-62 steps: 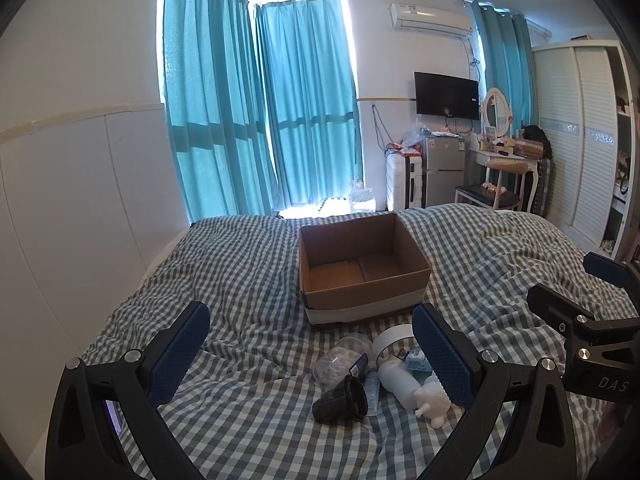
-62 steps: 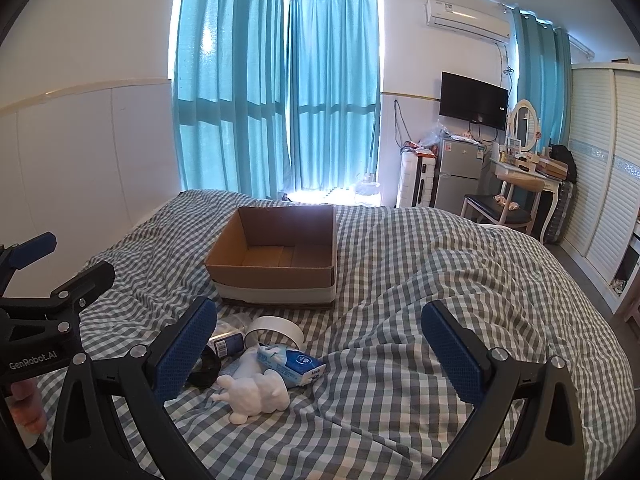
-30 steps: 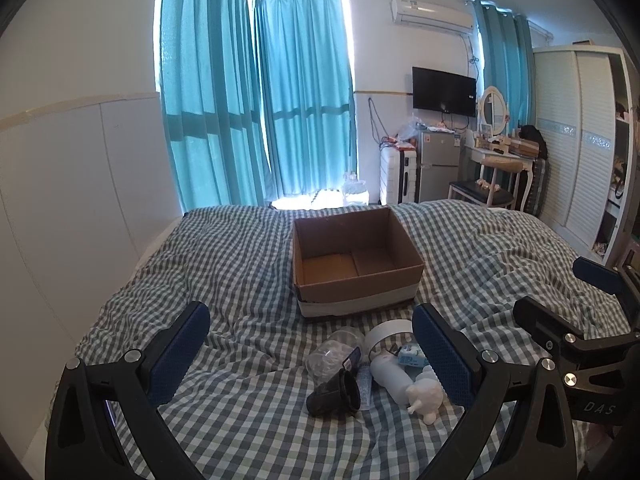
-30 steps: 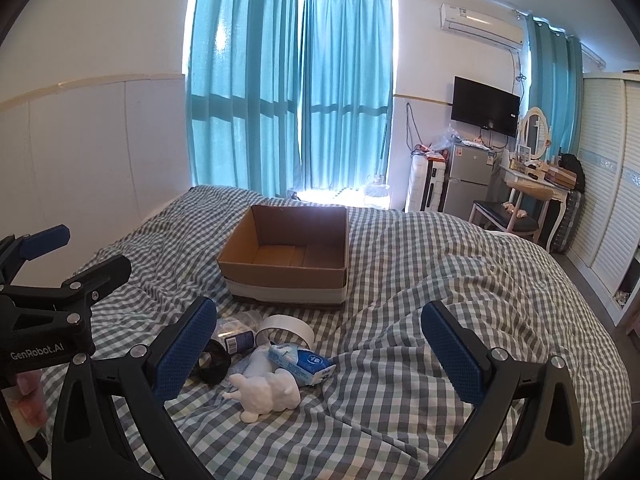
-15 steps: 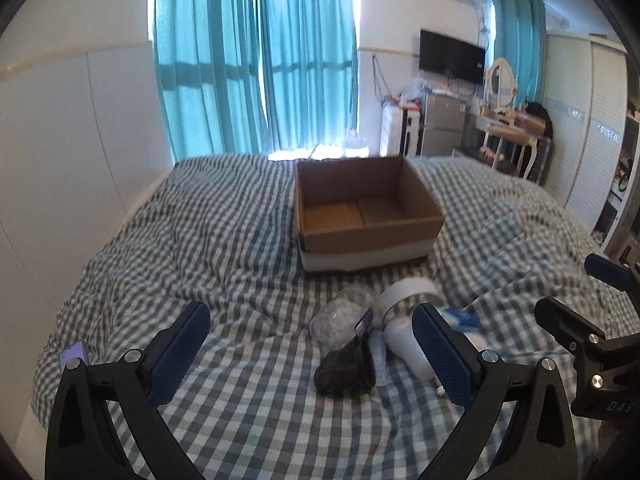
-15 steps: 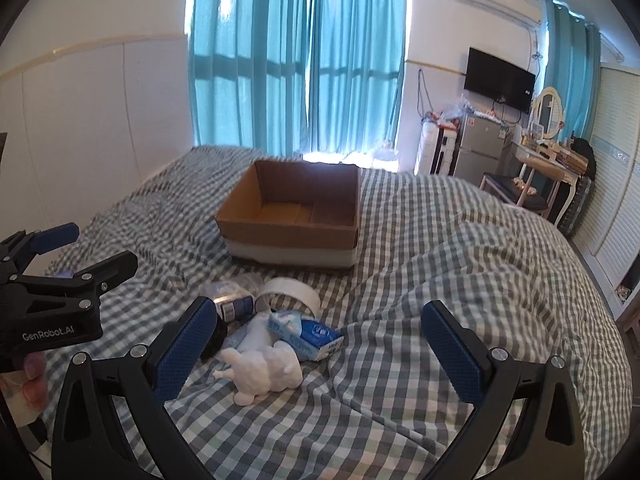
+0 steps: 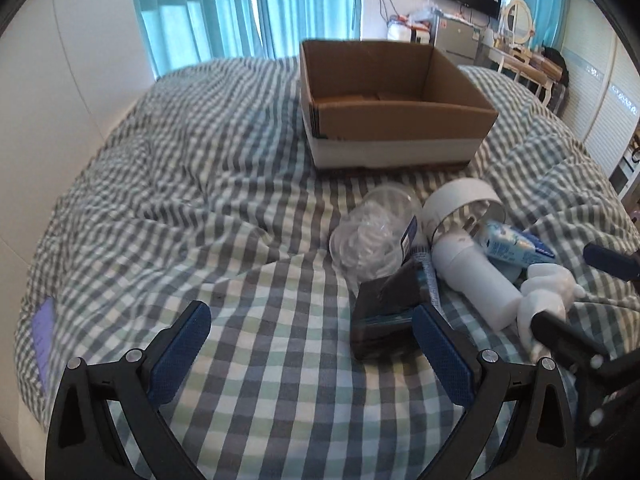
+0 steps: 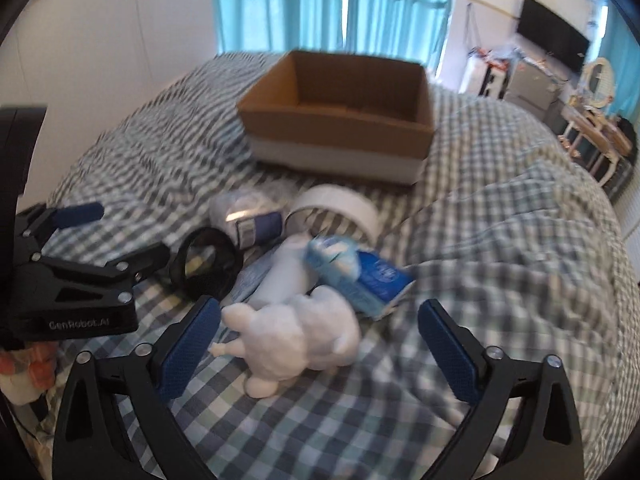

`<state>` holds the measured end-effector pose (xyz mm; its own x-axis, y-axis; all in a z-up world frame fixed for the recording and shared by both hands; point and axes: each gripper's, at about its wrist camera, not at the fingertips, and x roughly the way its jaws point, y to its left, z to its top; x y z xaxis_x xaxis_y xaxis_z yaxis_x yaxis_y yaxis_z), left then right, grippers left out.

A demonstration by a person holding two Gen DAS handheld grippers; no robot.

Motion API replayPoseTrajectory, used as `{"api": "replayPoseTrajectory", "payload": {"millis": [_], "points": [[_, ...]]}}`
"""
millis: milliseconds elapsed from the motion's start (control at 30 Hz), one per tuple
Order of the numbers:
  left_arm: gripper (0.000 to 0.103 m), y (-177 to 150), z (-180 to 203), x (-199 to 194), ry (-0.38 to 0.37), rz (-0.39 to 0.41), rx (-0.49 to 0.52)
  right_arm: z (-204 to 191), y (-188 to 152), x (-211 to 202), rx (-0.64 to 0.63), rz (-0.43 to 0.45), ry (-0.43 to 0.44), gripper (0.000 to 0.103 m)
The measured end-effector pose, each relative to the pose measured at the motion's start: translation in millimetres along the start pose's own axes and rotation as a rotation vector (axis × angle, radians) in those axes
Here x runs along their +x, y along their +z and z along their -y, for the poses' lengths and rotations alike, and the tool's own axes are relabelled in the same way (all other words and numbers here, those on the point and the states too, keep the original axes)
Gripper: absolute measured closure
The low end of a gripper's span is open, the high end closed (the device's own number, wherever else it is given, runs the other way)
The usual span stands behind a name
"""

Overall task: Organize objects
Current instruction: 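Grasp the black round object with the left tool while the right tool grasps the white plush toy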

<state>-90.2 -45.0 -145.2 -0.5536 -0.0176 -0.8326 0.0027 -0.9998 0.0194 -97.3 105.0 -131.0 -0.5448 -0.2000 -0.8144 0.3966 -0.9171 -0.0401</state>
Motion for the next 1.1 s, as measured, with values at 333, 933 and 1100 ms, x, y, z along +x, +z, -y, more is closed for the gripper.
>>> {"api": "replayPoseTrajectory", "payload": {"millis": [333, 933, 1100], "points": [[0.0, 11, 3, 18, -0.098, -0.064, 0.001, 7, -8, 31, 0.036, -0.116, 0.059, 0.021], [0.029, 17, 37, 57, -0.274, -0.199, -0.009, 49, -4, 4, 0.132, -0.025, 0.063, 0.021], [0.043, 13, 40, 49, -0.264, -0.186, 0.003, 49, -8, 6, 0.126, -0.027, 0.067, 0.021]]}}
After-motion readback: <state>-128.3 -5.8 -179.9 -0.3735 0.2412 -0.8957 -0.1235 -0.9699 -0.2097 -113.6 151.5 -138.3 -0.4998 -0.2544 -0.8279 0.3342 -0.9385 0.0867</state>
